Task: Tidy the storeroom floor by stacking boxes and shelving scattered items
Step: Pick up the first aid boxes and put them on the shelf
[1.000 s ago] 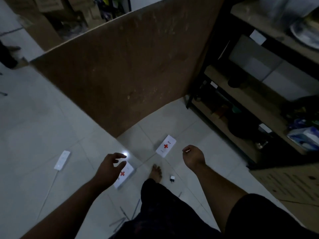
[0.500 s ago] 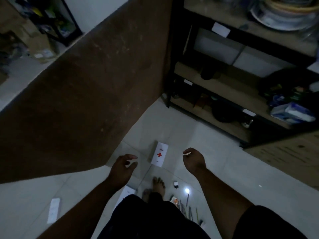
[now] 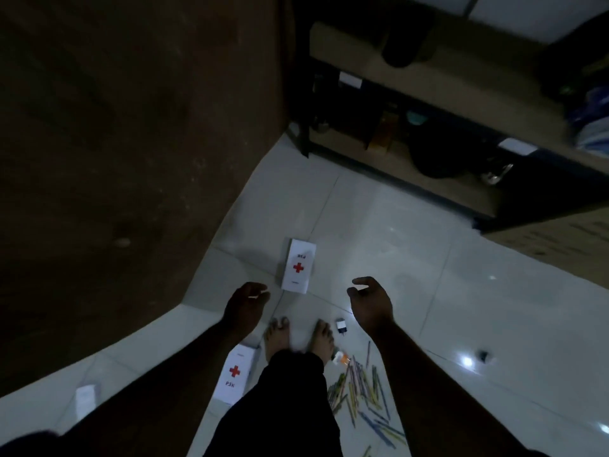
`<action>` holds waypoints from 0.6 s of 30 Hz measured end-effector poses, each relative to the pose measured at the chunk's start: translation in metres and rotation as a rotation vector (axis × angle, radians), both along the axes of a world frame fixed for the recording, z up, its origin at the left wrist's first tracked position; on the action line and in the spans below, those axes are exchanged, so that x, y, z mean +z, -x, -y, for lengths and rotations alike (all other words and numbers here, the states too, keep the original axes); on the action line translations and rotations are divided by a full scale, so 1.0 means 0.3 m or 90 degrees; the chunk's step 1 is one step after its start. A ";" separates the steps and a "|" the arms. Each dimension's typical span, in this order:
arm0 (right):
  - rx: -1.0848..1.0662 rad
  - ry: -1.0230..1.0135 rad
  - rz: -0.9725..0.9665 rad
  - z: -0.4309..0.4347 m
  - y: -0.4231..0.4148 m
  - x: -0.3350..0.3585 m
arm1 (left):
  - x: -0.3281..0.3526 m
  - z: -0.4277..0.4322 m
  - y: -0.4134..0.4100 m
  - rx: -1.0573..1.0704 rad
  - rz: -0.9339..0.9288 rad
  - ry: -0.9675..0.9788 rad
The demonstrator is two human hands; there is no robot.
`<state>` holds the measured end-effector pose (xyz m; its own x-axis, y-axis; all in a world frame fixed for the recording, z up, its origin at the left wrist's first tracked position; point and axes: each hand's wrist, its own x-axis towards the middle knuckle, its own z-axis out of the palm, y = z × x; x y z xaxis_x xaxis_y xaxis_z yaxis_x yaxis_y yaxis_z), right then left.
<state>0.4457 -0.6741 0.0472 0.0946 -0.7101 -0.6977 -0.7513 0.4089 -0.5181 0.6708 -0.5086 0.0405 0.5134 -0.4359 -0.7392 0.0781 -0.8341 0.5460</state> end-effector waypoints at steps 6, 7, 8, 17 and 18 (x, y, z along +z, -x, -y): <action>-0.042 -0.041 0.031 0.009 -0.123 -0.609 | -0.556 0.100 -0.058 0.001 0.031 -0.051; -0.050 -0.048 0.035 0.011 -0.147 -0.714 | -0.661 0.114 -0.064 -0.006 0.032 -0.058; -0.055 -0.057 0.036 0.013 -0.170 -0.818 | -0.765 0.124 -0.073 -0.015 0.029 -0.064; -0.127 -0.224 0.134 -0.006 -0.314 -1.549 | -1.472 0.207 -0.108 -0.024 -0.081 -0.045; -0.106 -0.229 0.161 -0.019 -0.325 -1.609 | -1.518 0.211 -0.098 -0.022 -0.116 -0.029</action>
